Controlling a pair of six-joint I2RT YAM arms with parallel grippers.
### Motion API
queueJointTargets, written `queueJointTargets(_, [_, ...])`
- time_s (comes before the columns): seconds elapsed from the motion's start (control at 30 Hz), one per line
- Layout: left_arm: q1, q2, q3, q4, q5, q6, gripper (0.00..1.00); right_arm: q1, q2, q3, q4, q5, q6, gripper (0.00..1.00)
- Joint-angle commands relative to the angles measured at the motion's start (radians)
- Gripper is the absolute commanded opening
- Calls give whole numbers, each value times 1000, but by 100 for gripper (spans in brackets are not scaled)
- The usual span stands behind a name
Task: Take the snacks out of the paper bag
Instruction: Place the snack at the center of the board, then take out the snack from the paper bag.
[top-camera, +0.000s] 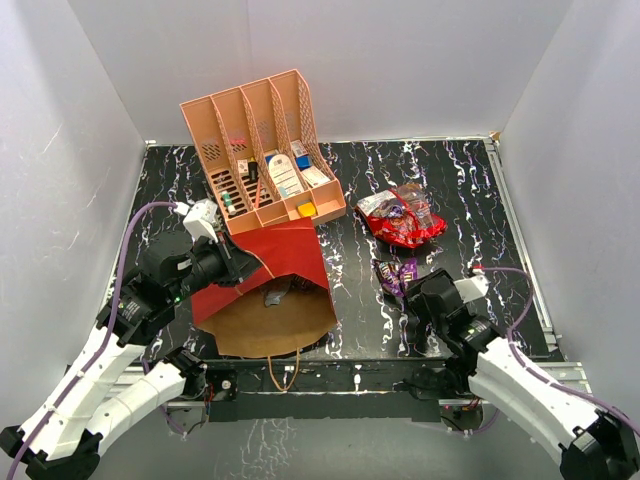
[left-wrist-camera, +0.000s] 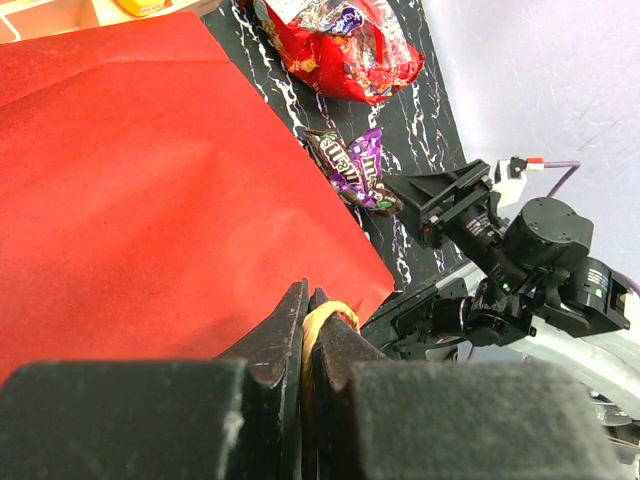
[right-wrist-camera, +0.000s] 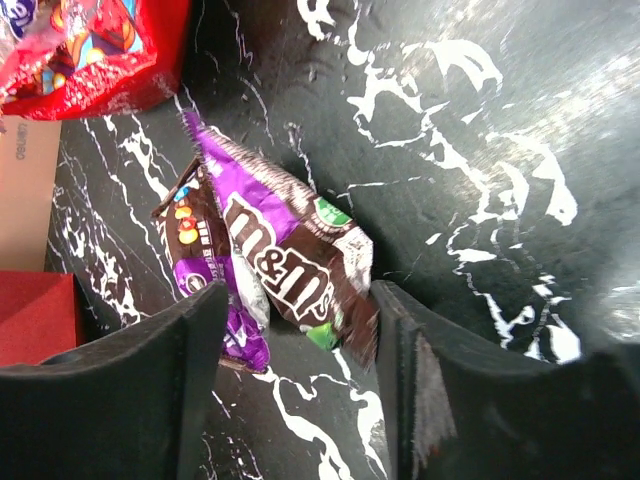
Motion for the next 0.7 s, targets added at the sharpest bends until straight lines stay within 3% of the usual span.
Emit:
queueJointTargets(0.0, [3, -9, 13, 11, 13, 3, 0, -2, -76, 81, -98, 135, -58, 63])
queueJointTargets(0.1, [4, -4, 15, 14, 18, 3, 0, -2, -119, 111, -46, 183, -190, 67])
queueJointTargets(0.17, [4, -1, 18, 17, 21, 3, 0, -1, -137, 109, 93, 125, -366, 70])
queueJointTargets(0.33, [4, 7, 22, 23, 27, 1, 0, -2, -122, 131, 362, -135, -644, 71])
queueJointTargets(0.67, [3, 7, 22, 24, 33, 0, 0, -2, -26, 226, 597, -766, -899, 73])
